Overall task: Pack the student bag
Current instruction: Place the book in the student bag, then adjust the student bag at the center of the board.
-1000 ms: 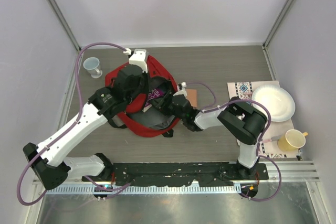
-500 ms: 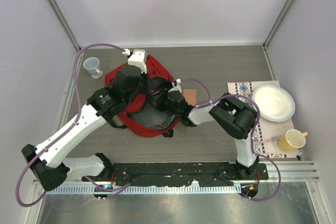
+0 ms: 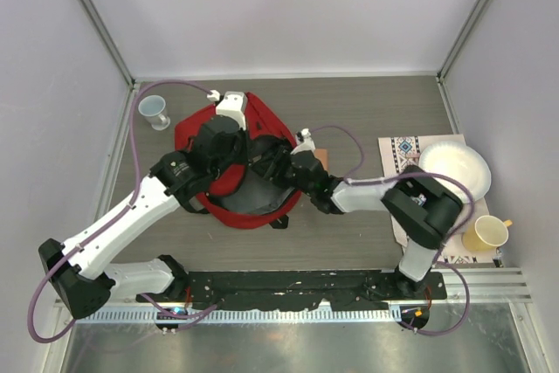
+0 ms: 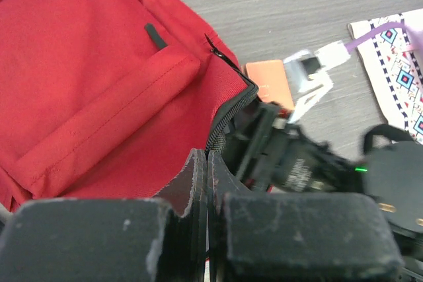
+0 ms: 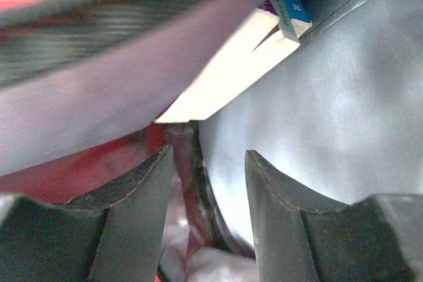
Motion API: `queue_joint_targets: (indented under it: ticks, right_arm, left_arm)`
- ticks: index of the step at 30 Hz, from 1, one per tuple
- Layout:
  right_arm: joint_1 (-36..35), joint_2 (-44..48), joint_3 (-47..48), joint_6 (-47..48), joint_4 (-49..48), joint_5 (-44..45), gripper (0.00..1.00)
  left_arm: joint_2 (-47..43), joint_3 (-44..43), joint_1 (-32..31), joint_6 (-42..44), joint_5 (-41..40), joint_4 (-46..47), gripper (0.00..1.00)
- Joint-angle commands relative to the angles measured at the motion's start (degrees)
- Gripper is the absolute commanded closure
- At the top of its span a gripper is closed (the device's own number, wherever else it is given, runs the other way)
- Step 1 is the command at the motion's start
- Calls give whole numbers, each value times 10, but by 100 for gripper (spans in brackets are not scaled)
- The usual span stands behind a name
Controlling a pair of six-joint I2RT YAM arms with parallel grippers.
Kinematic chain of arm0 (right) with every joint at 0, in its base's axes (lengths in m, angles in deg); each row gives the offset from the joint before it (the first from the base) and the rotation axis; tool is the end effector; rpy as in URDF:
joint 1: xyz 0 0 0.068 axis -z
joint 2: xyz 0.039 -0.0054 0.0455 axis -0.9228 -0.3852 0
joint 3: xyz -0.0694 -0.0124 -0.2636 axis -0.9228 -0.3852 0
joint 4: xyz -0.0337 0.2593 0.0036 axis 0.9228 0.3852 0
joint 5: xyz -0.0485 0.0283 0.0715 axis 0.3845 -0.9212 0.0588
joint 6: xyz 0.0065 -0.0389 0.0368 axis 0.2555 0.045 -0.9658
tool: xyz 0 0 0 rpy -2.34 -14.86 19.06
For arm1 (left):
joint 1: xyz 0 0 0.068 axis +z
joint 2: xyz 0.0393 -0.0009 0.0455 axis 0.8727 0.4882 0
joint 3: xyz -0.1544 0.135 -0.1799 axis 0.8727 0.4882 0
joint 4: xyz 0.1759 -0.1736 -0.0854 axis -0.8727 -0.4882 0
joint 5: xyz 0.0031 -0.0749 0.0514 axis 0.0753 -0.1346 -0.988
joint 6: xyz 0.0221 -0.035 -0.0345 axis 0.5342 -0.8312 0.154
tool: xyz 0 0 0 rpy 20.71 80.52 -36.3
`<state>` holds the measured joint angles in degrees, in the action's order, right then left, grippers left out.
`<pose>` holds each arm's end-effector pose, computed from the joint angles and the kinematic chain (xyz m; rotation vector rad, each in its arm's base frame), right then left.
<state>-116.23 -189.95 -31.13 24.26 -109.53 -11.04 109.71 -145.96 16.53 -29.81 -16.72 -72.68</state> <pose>0.2466 0.2792 0.1678 0.2756 2.0732 1.2046 0.1897 -0.1677 0.3779 0.1078 2.0417 -0.4118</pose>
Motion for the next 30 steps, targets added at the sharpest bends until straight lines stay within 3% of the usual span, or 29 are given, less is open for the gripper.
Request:
queue_joint_targets:
  ticks: [1, 8, 14, 30]
  right_arm:
    - [-2, 131, -50, 105, 81, 40, 43]
    - [-2, 281, -93, 91, 245, 79, 42]
    - [-2, 375, -154, 10, 303, 74, 43]
    - [12, 244, -122, -33, 219, 15, 49]
  left_arm:
    - [-12, 9, -2, -14, -13, 20, 100]
    - [-7, 13, -2, -17, -6, 16, 100]
    - [-12, 40, -2, -24, 11, 26, 100]
    - [-8, 73, -2, -34, 40, 48, 100]
